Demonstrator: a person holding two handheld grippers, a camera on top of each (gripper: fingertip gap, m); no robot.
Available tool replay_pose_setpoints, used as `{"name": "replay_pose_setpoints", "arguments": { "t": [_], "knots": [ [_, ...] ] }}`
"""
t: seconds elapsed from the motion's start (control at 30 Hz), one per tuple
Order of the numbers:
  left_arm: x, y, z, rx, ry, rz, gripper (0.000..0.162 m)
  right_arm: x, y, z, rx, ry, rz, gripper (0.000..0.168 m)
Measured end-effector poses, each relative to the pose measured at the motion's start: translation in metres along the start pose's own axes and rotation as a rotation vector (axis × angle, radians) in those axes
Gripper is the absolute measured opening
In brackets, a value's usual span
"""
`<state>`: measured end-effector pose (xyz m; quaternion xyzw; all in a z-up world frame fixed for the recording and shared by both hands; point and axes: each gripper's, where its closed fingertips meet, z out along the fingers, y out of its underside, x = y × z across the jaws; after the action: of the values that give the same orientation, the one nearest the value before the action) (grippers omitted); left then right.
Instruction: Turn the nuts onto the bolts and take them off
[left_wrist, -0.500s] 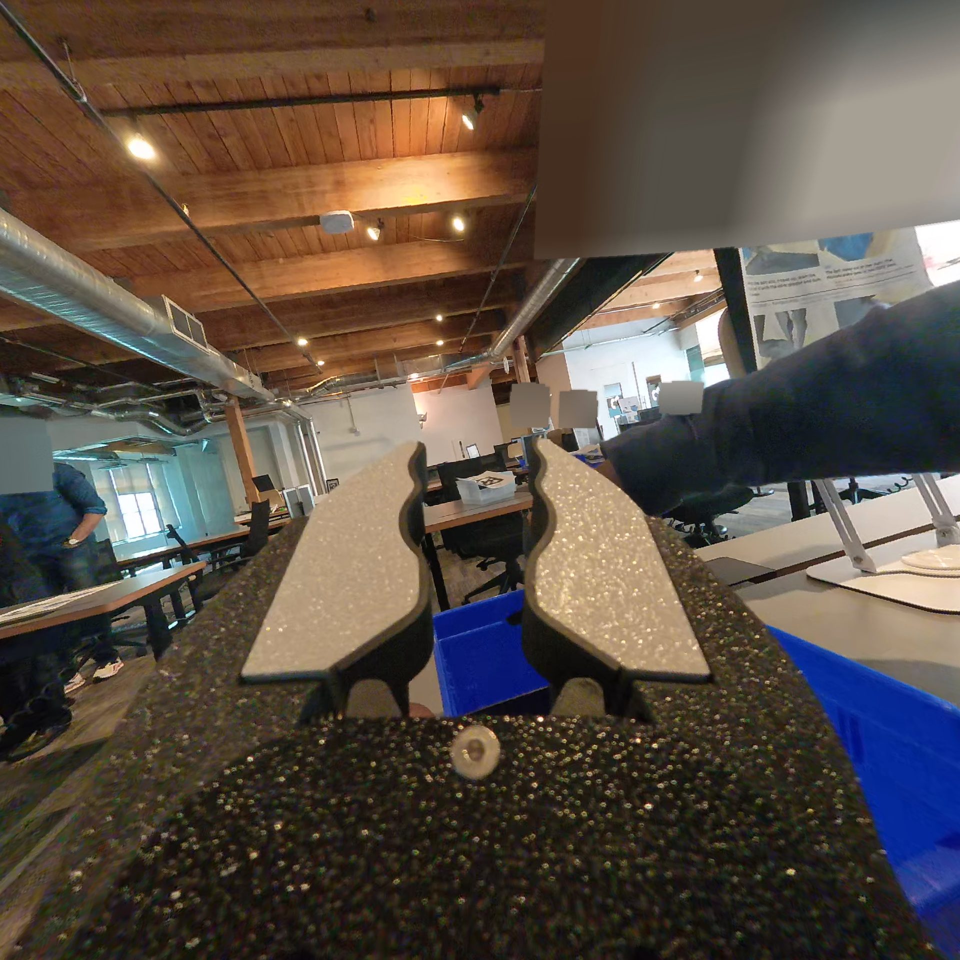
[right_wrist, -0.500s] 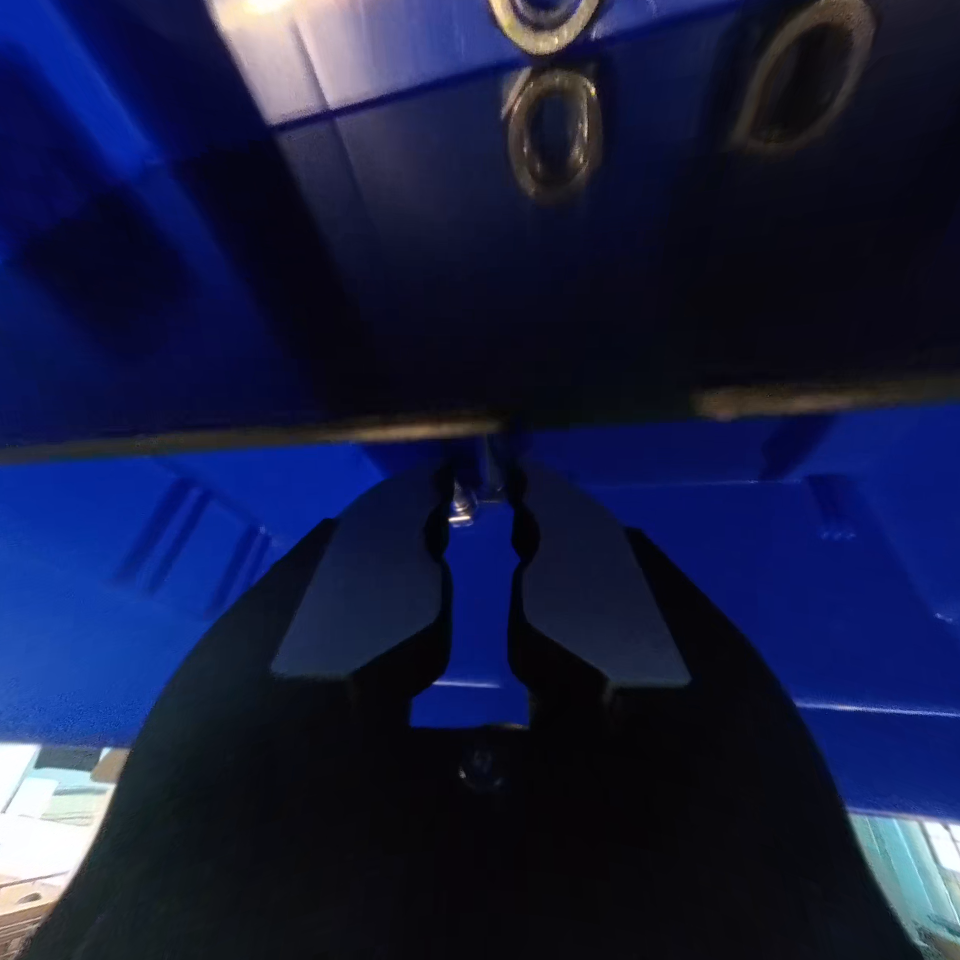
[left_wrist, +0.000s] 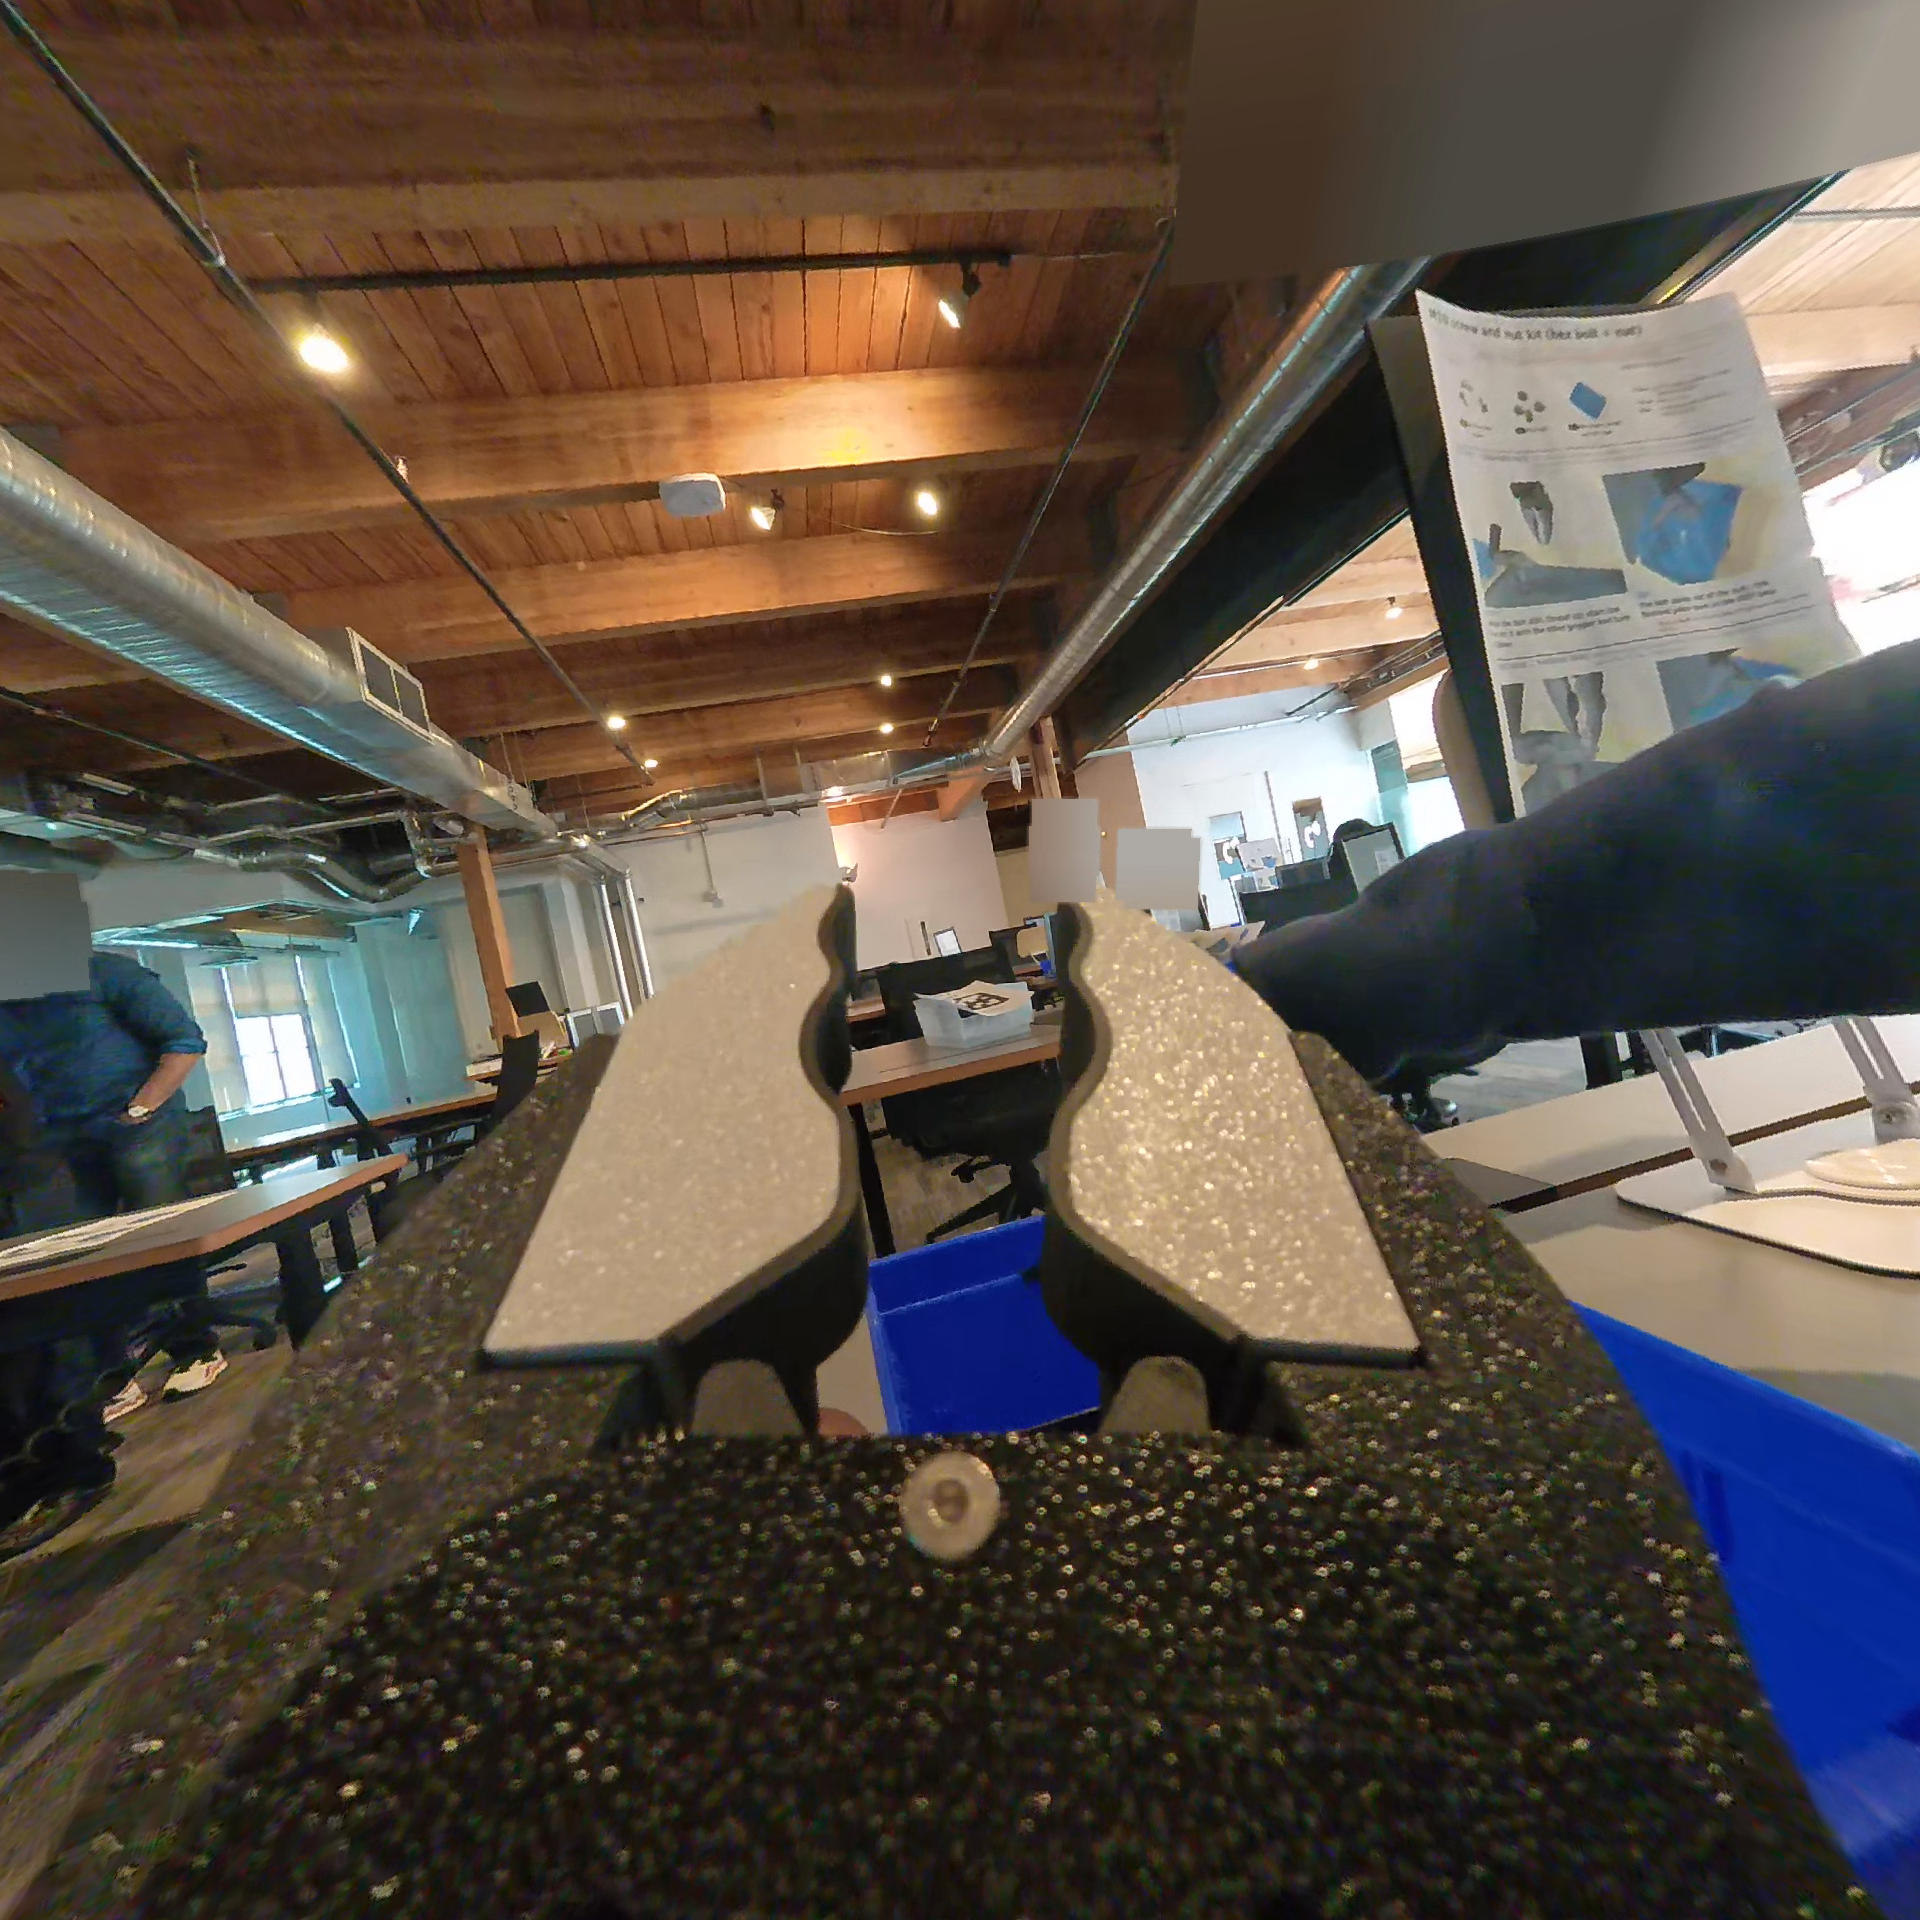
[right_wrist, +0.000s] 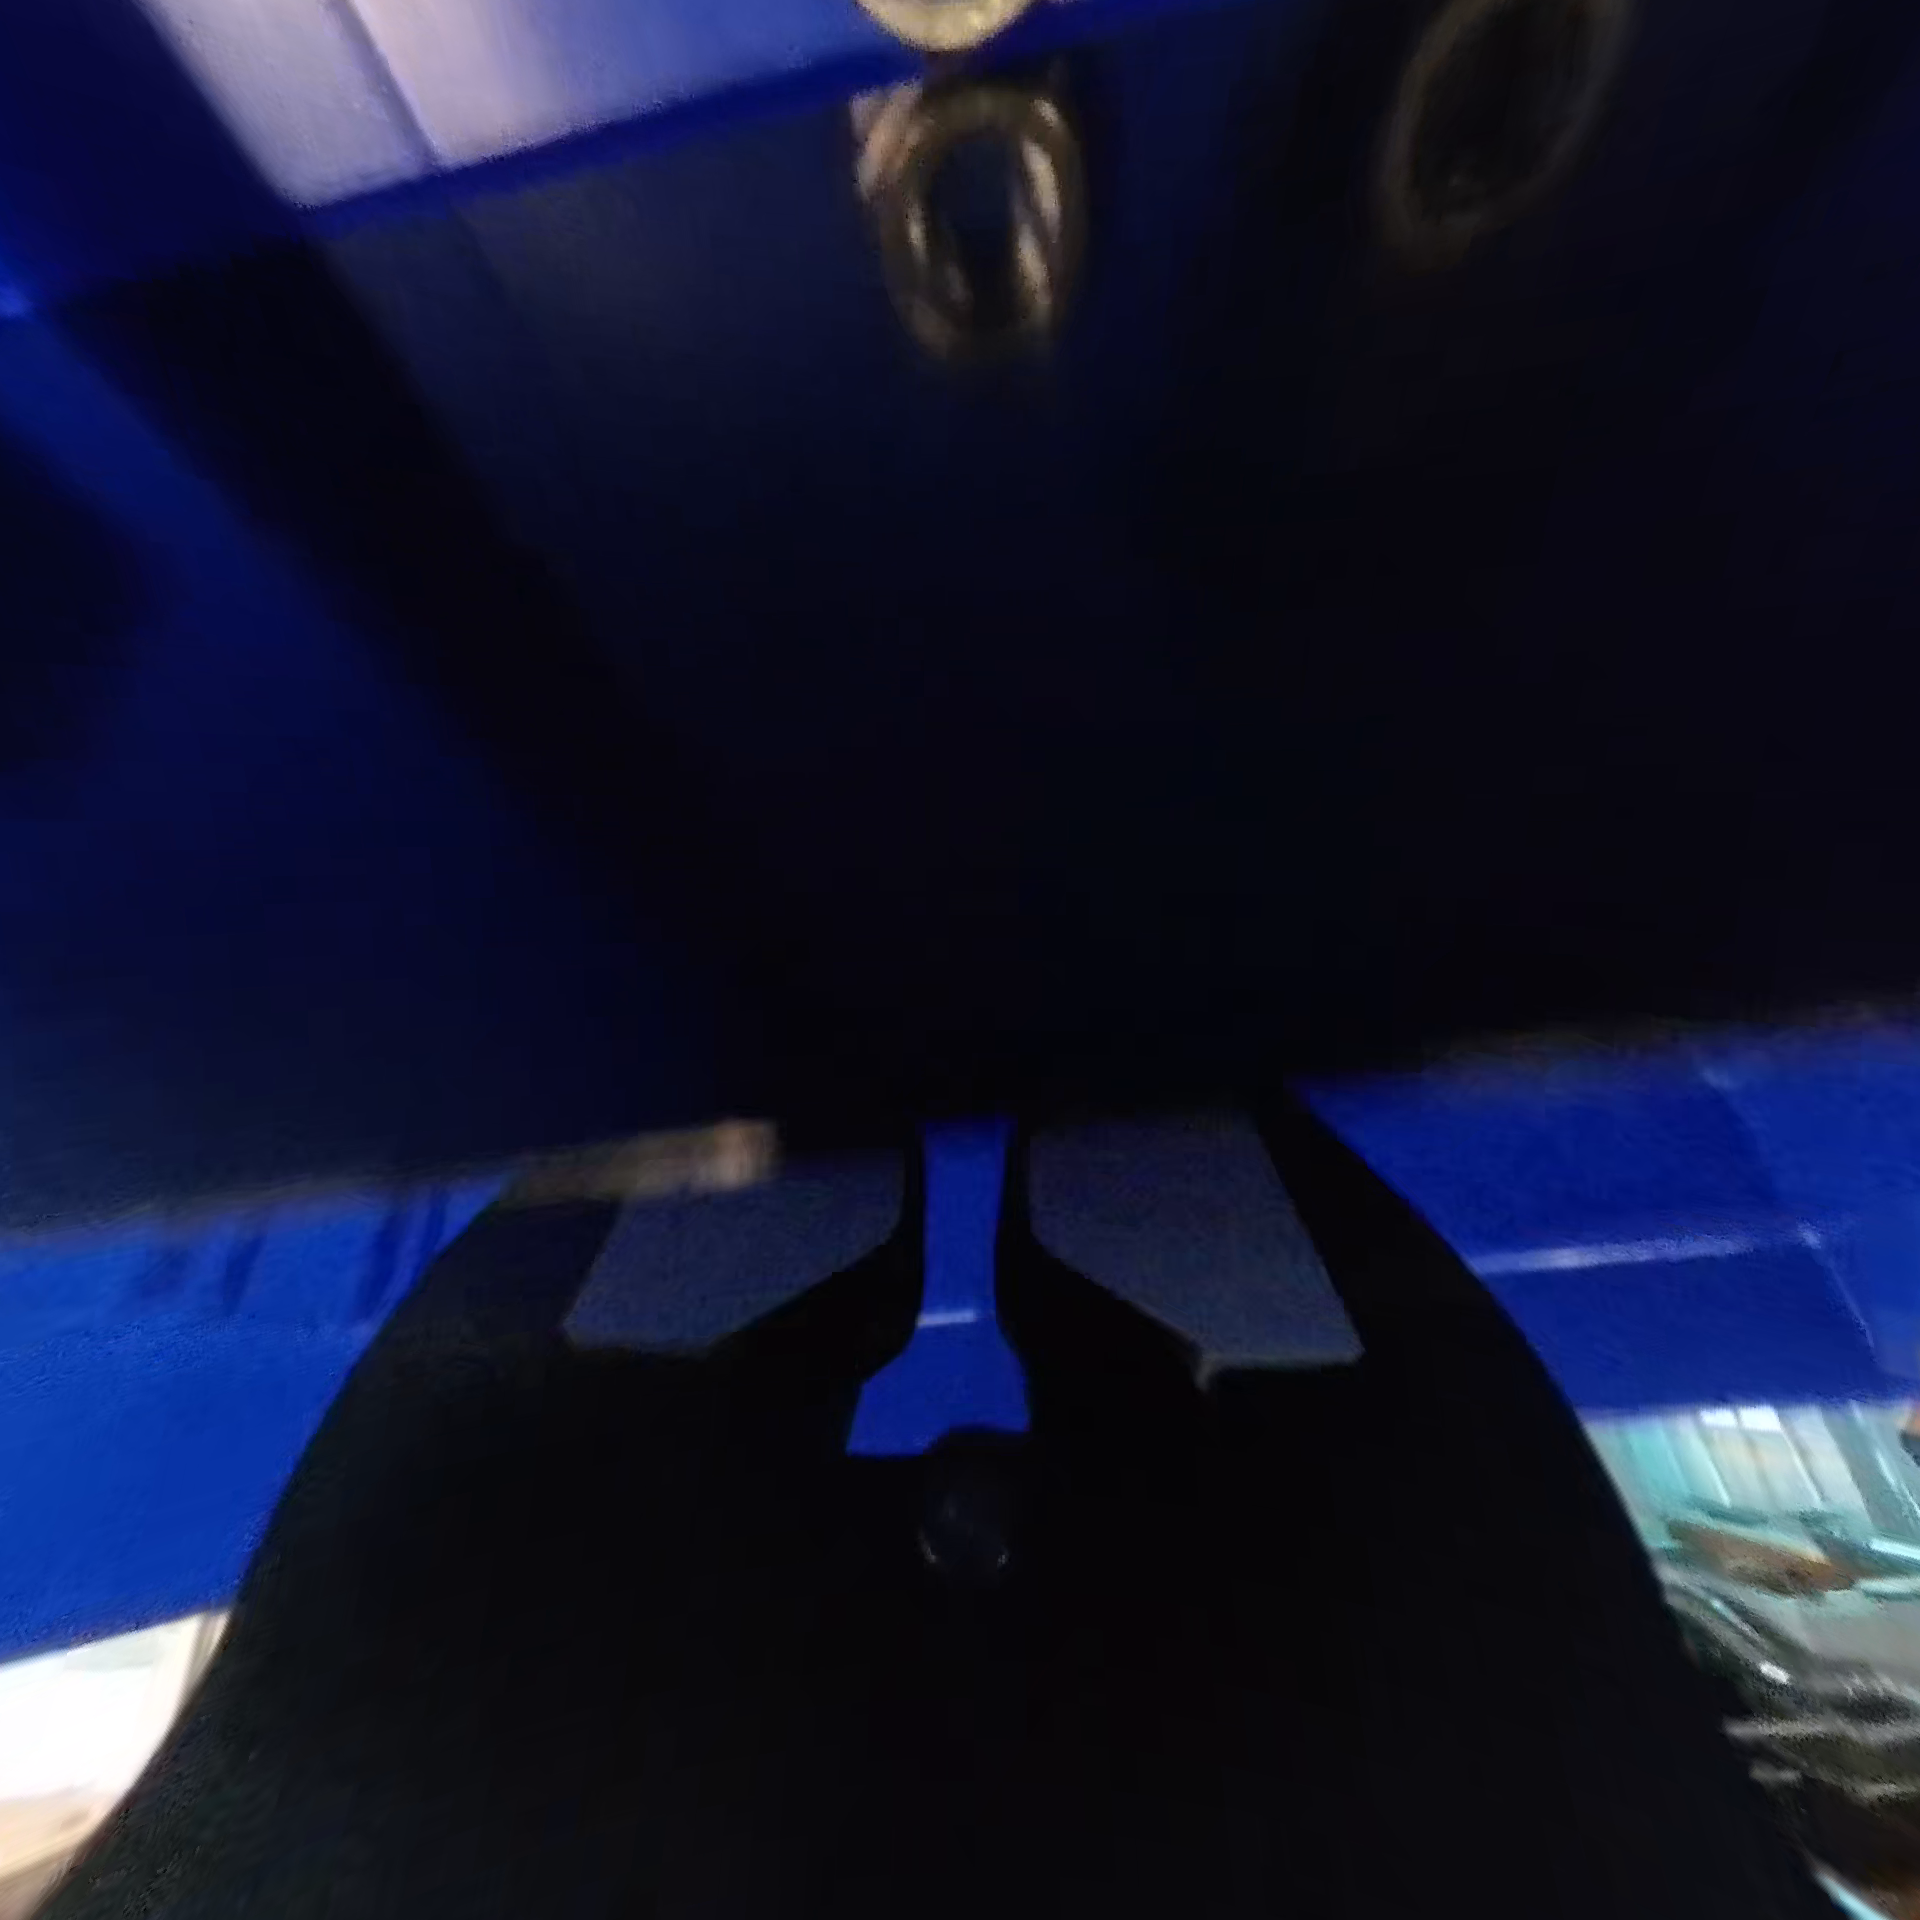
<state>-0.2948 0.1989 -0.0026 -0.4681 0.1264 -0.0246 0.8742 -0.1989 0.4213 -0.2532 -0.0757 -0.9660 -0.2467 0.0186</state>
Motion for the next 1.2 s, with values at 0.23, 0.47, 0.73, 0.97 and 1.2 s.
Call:
{"name": "replay_pose_setpoints", "arguments": {
  "t": [0.23, 0.47, 0.73, 0.97, 1.2],
  "knots": [
    [0.001, 0.003, 0.000, -0.007, 0.003, -0.004, 0.035, 0.001, 0.017, -0.099, 0.196, 0.211, 0.312, 0.008],
    [0.012, 0.004, 0.001, -0.012, 0.040, 0.027, 0.035, -0.145, 0.009, -0.200, 0.405, 0.161, 0.728, 0.009],
    [0.039, -0.011, 0.001, 0.072, 0.084, 0.098, 0.032, -0.393, -0.055, -0.162, 0.449, -0.230, 1.252, 0.009],
    [0.077, -0.034, -0.009, 0.121, 0.065, 0.092, 0.030, -0.468, -0.116, -0.124, 0.445, -0.313, 1.391, 0.009],
    [0.145, -0.042, -0.016, 0.059, 0.160, 0.047, 0.030, -0.481, -0.138, -0.114, 0.524, -0.285, 1.462, 0.009]
  ]
}}
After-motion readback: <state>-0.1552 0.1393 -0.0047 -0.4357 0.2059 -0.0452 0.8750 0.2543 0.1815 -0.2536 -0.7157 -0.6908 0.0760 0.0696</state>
